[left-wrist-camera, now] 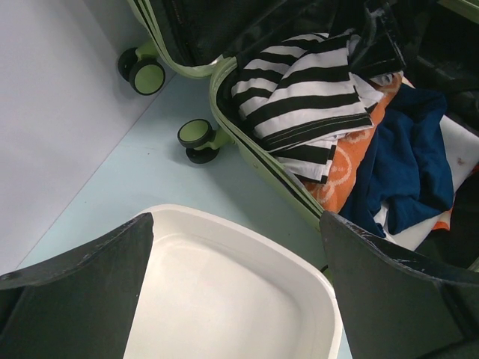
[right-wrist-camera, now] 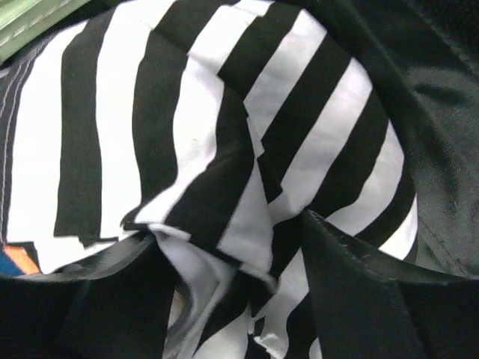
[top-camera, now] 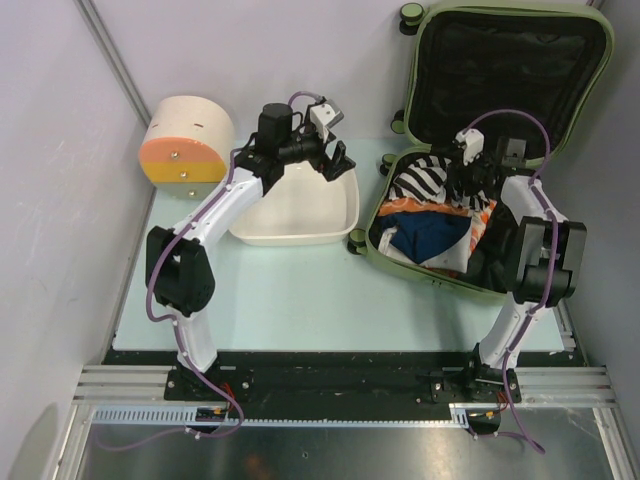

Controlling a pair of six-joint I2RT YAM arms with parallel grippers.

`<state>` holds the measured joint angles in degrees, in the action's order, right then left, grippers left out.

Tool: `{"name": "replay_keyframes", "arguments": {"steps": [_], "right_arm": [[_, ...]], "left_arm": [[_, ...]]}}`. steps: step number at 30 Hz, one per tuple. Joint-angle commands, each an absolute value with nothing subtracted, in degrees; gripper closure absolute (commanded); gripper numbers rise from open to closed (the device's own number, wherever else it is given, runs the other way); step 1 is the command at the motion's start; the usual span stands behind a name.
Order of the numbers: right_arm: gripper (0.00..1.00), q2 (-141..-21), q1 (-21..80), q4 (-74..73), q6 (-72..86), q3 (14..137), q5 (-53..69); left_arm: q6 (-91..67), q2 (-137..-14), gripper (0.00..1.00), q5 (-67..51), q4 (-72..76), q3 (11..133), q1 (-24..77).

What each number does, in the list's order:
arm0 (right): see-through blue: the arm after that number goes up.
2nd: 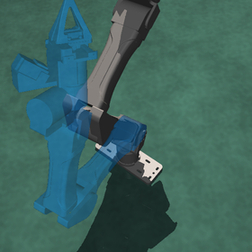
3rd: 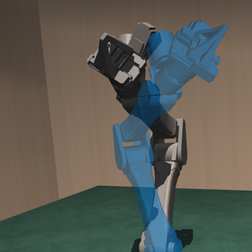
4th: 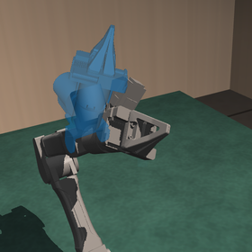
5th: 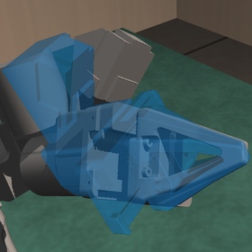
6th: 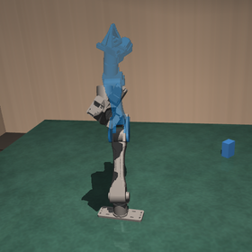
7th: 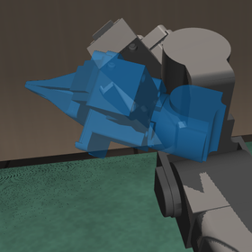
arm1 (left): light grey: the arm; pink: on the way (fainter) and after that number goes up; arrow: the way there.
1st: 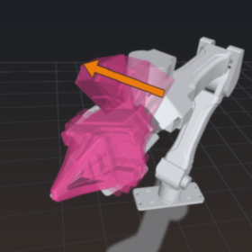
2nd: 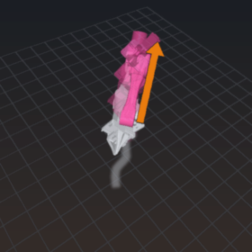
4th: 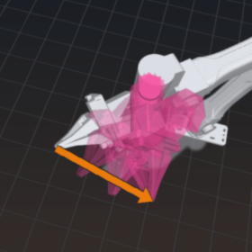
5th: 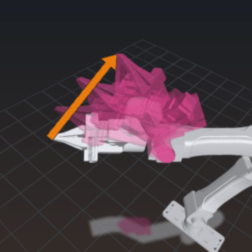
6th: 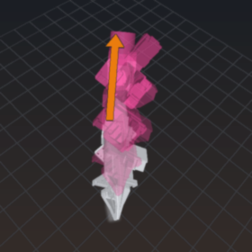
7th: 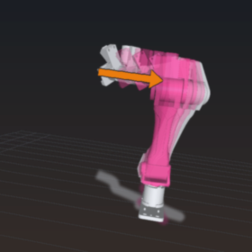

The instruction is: Open, take out, and arrange the luggage

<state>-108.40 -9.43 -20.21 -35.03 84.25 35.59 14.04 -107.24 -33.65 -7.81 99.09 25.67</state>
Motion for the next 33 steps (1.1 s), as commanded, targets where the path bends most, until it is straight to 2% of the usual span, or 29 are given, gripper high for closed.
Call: {"name": "replay_keyframes", "arguments": {"steps": [1,2,3,8,11,12,21,33], "right_arm": [[0.40,-108.9,-9.1,-10.6,-29.7,84.3,30.4],[0.46,-108.6,-9.2,-9.0,-28.0,84.3,29.7],[0.56,-108.5,-9.5,-8.4,-27.3,84.4,29.7],[0.77,-106.7,-12.0,-3.4,-20.4,84.5,32.6],[0.92,-105.3,-13.0,-0.5,-15.3,84.6,35.8],[1.00,-104.9,-13.4,1.2,-13.2,84.9,36.7],[1.00,-104.1,-14.4,7.3,1.6,87.2,46.0],[1.00,-103.4,-14.8,26.9,22.5,87.0,54.1]], "left_arm": [[16.1,-104.1,0.03,-34.5,-6.2,99.2,26.1],[15.9,-104.1,0.03,-34.6,-6.2,99.1,26.1],[16.0,-104.2,0.03,-34.5,-6.2,99.1,26.1],[15.6,-105.0,0.03,-35.0,-6.2,99.9,26.0],[15.6,-105.7,0.03,-35.2,-6.2,100.7,26.0],[15.6,-105.9,0.03,-35.4,-6.2,101.2,26.0],[16.3,-107.2,0.03,-35.7,-6.2,103.4,26.1],[22.0,-106.3,0.00,-35.2,-6.2,103.7,26.1]]}}
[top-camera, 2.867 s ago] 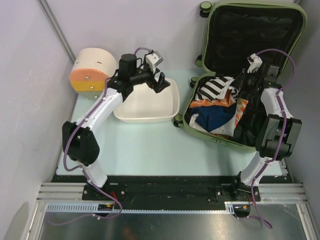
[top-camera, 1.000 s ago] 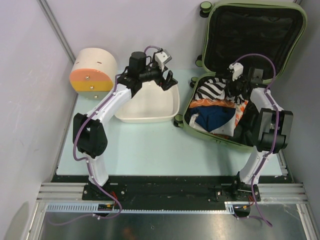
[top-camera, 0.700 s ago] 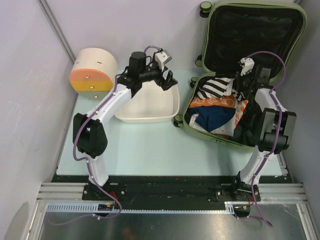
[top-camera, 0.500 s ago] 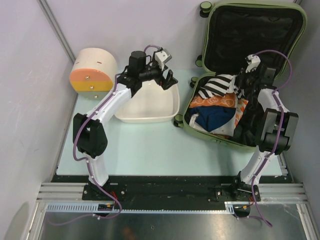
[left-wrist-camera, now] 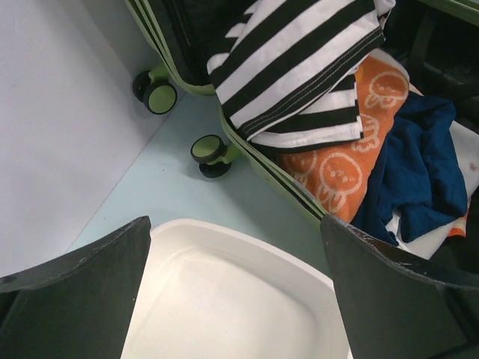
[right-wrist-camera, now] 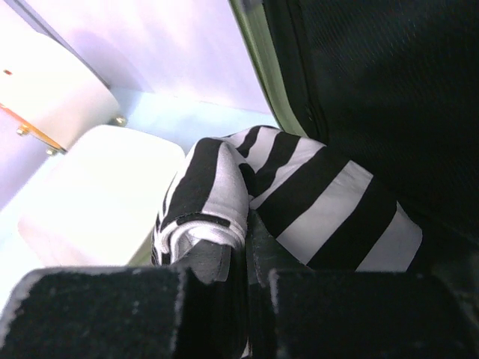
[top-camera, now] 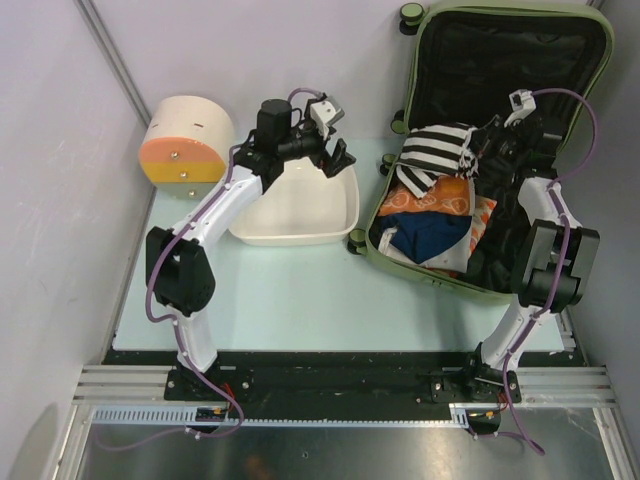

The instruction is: Open, take out, and arrange the luggage

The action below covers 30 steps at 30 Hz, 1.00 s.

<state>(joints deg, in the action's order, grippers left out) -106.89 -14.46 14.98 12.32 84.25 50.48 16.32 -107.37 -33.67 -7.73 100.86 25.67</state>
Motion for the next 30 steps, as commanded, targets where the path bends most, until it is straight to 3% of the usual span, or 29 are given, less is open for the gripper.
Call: {"name": "replay_keyframes", "arguments": {"steps": [1,14,30], "right_arm": [[1.00,-103.4,-14.7,27.9,23.2,87.4,54.5],[1.00,-99.3,-9.2,25.7,23.4,84.3,68.5],[1.00,-92.8,6.8,0.4,3.8,83.9,75.5]], "left_arm": [[22.5,-106.1,0.00,-35.3,-6.3,103.5,26.1],[39.2,-97.9,0.00,-39.6,-8.6,96.5,28.2],[39.7,-93.6,0.01,-42.0,-10.0,88.6,33.2]]}}
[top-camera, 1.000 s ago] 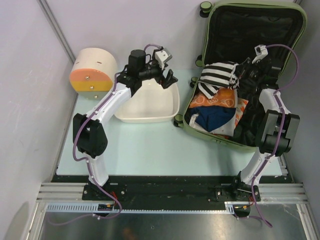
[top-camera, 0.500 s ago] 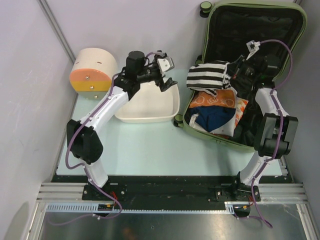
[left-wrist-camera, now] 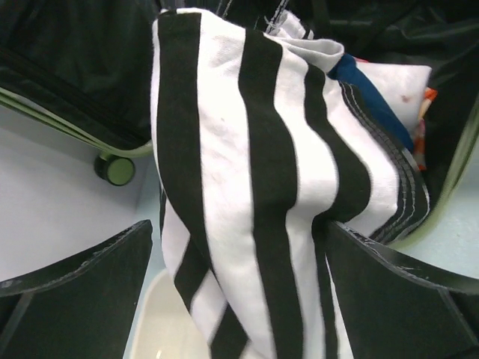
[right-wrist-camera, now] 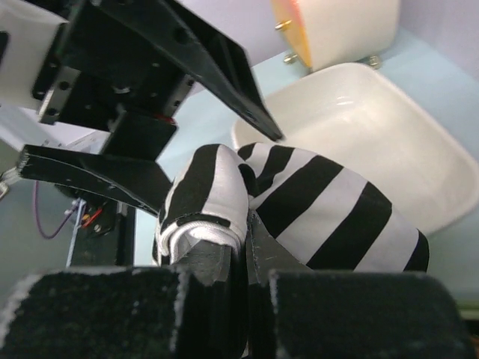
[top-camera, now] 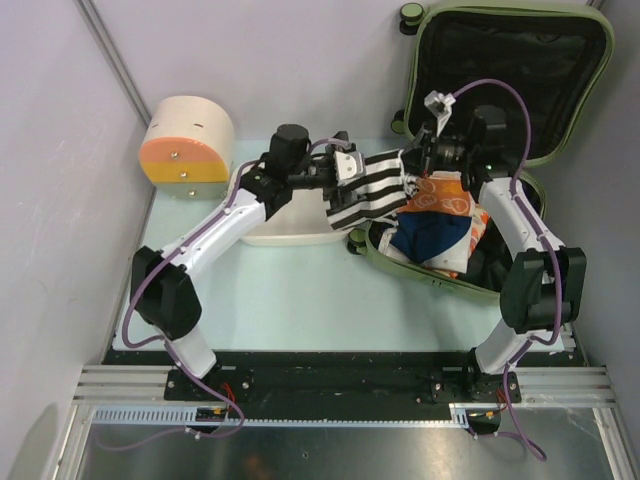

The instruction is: Open, take out, and arrange the luggage

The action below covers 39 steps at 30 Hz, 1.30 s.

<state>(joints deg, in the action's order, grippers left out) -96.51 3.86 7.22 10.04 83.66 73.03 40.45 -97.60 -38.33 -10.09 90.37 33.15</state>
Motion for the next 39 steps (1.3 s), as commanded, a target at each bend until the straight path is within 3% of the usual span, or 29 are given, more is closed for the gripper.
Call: {"name": "replay_keyframes", "arguments": {"steps": [1,4,7,9,11,12,13,16,19,26,34,39], "right_arm": [[1.00,-92.6,7.3,0.4,3.6,83.8,75.6],[1.00,-92.2,8.2,0.4,3.8,83.8,75.4],[1.00,-92.1,7.1,0.4,3.7,83.8,74.8],[1.00,-92.1,6.1,0.4,3.1,83.8,74.0],[0.99,-91.9,5.3,0.4,1.9,83.9,73.5],[0.95,-92.1,4.7,0.4,1.9,84.1,73.5],[0.75,-92.2,4.3,-1.5,1.5,84.5,73.3],[0.43,-92.6,3.3,-3.9,0.4,85.6,72.3],[0.23,-92.9,2.2,-7.8,-3.0,86.2,69.2],[0.20,-94.3,-1.2,-8.8,-2.8,86.8,66.5],[0.20,-94.5,-1.8,-12.4,-6.3,86.8,65.5],[0.20,-94.1,-2.7,-13.4,-6.8,86.7,65.1]], "left_arm": [[39.2,-93.3,0.01,-42.4,-10.1,88.0,33.2],[37.5,-92.1,0.14,-42.5,-10.0,85.3,33.2],[36.0,-90.0,0.38,-42.5,-10.2,83.1,32.5],[34.0,-88.8,0.48,-43.1,-10.3,82.0,31.3],[32.0,-88.6,0.69,-43.3,-10.5,82.3,29.4],[30.0,-88.7,0.77,-43.4,-10.7,82.6,28.7],[29.0,-88.8,0.98,-42.8,-10.8,83.0,27.9],[25.4,-89.6,1.00,-40.6,-10.9,85.1,25.0],[24.8,-90.9,1.00,-35.5,-10.9,87.0,23.1],[42.2,-99.7,1.00,-21.7,-10.8,92.7,22.1],[44.8,-112.8,1.00,-19.9,-10.9,105.2,21.9],[56.2,-114.3,1.00,-17.4,-10.9,96.5,21.9]]}}
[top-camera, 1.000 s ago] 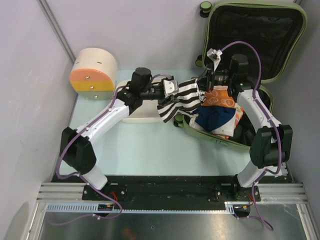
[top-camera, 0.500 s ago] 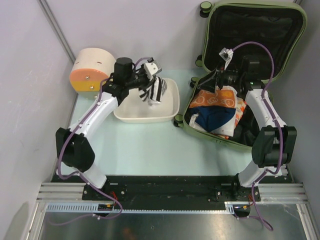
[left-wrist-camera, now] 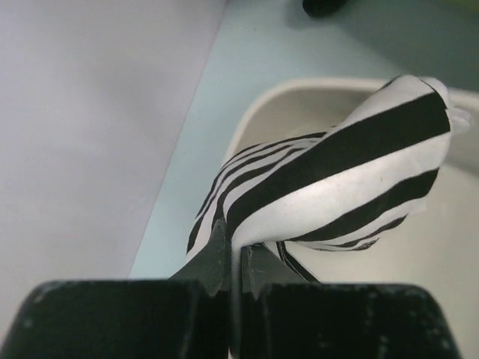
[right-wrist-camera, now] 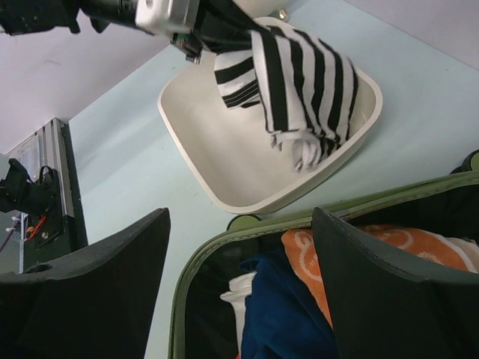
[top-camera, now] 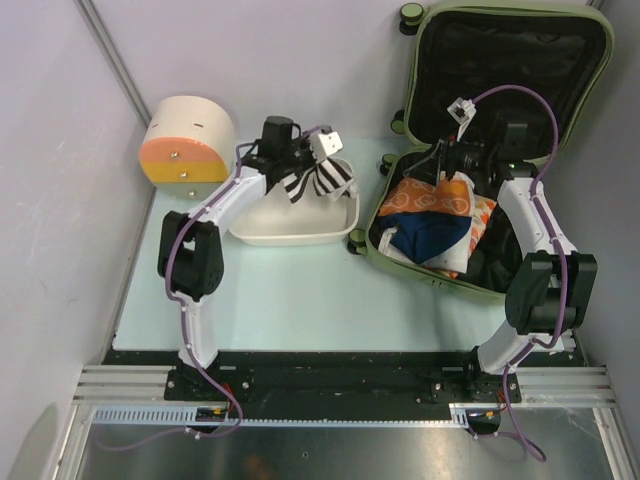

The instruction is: Open, take out, and arrange the luggage

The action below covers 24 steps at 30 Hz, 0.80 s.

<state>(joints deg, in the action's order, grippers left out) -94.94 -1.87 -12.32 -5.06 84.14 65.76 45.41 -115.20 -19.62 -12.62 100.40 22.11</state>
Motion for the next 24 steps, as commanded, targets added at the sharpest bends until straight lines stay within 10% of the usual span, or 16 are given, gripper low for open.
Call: {"name": "replay_keyframes", "arguments": {"steps": [1,16,24], "right_arm": [[0.20,-94.1,-2.9,-14.0,-6.9,86.7,65.1],[0.19,-96.9,-3.7,-29.5,-19.0,90.9,59.7],[0.19,-99.1,-4.3,-36.3,-24.7,91.5,56.5]], "left_arm": [[58.8,-114.3,1.00,-16.6,-10.8,92.2,21.2],[73.9,-105.5,0.39,-19.9,-18.3,75.9,14.9],[63.6,-100.9,0.38,-25.1,-21.1,80.2,12.8]]}}
